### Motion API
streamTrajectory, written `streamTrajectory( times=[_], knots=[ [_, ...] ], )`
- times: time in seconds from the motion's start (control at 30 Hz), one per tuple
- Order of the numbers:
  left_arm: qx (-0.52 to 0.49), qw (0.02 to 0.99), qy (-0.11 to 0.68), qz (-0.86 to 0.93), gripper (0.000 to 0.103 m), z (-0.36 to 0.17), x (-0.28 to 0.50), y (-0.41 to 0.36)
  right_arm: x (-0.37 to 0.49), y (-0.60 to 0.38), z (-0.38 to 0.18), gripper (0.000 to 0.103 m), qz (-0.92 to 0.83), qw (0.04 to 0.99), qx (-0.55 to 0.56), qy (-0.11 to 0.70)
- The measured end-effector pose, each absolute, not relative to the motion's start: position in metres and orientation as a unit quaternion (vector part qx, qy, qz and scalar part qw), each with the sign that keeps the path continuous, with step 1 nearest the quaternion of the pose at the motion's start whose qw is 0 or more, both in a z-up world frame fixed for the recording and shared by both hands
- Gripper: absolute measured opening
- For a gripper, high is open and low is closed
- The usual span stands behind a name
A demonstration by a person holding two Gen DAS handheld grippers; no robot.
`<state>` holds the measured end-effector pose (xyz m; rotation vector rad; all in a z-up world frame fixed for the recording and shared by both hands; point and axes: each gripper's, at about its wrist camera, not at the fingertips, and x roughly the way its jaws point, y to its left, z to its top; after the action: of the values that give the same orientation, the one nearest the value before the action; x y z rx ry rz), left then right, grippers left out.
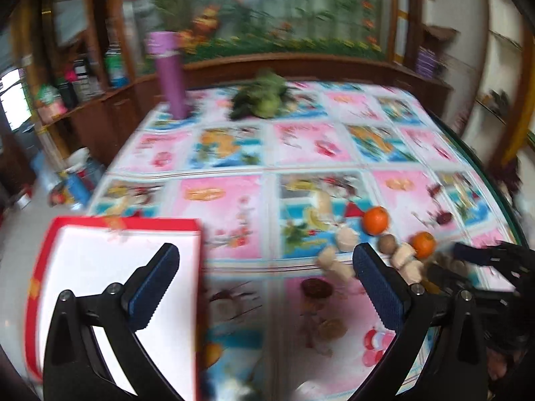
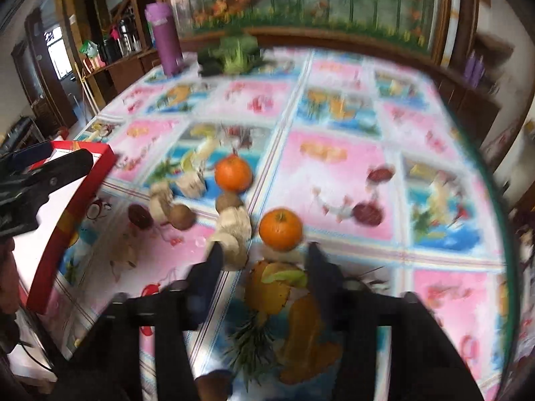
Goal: Organize fruits
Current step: 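Move both tools toward the two oranges on the tablecloth, then grasp an orange with the left tool while the right tool grasps another orange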
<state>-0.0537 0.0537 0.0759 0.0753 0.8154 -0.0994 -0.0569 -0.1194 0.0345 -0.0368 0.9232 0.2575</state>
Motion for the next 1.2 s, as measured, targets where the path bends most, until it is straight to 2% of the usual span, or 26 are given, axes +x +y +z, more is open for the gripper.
streamTrajectory(
  times=[0.27,0.3,0.33,0.4,0.67,0.77,0.8,0.97,1.03,1.1,1.2],
  knots=[
    [0.092,0.883,0.432,-0.159,0.102,0.059,-0.007,0.001,-0.036,-0.139,0.031,0.041,0.142,0.89,0.051,0.431],
    [0.094,0.88,0.435,-0.167,0.097,0.057,-0.002,-0.002,-0.035,-0.142,0.03,0.041,0.142,0.889,0.054,0.433],
    [0.097,0.874,0.443,-0.175,0.088,0.054,0.006,-0.007,-0.034,-0.144,0.028,0.041,0.142,0.887,0.058,0.436],
    [0.103,0.862,0.458,-0.19,0.081,0.046,0.018,-0.014,-0.032,-0.151,0.026,0.041,0.15,0.883,0.075,0.438],
    [0.129,0.842,0.477,-0.218,0.078,0.028,0.03,-0.032,-0.028,-0.15,0.021,0.041,0.167,0.872,0.084,0.452],
    [0.136,0.834,0.484,-0.229,0.07,0.023,0.032,-0.038,-0.026,-0.149,0.019,0.041,0.171,0.871,0.085,0.453],
    [0.138,0.83,0.487,-0.235,0.065,0.021,0.033,-0.04,-0.026,-0.149,0.019,0.041,0.173,0.87,0.085,0.453],
    [0.14,0.822,0.493,-0.249,0.063,0.016,0.038,-0.045,-0.025,-0.148,0.017,0.041,0.175,0.87,0.077,0.454],
    [0.134,0.817,0.499,-0.256,0.057,0.014,0.04,-0.043,-0.025,-0.148,0.017,0.041,0.177,0.871,0.076,0.453],
    [0.144,0.818,0.494,-0.256,0.056,0.013,0.038,-0.045,-0.026,-0.147,0.017,0.041,0.178,0.871,0.073,0.452],
    [0.15,0.817,0.492,-0.261,0.049,0.013,0.037,-0.047,-0.025,-0.147,0.017,0.033,0.171,0.873,0.07,0.452]
  ],
)
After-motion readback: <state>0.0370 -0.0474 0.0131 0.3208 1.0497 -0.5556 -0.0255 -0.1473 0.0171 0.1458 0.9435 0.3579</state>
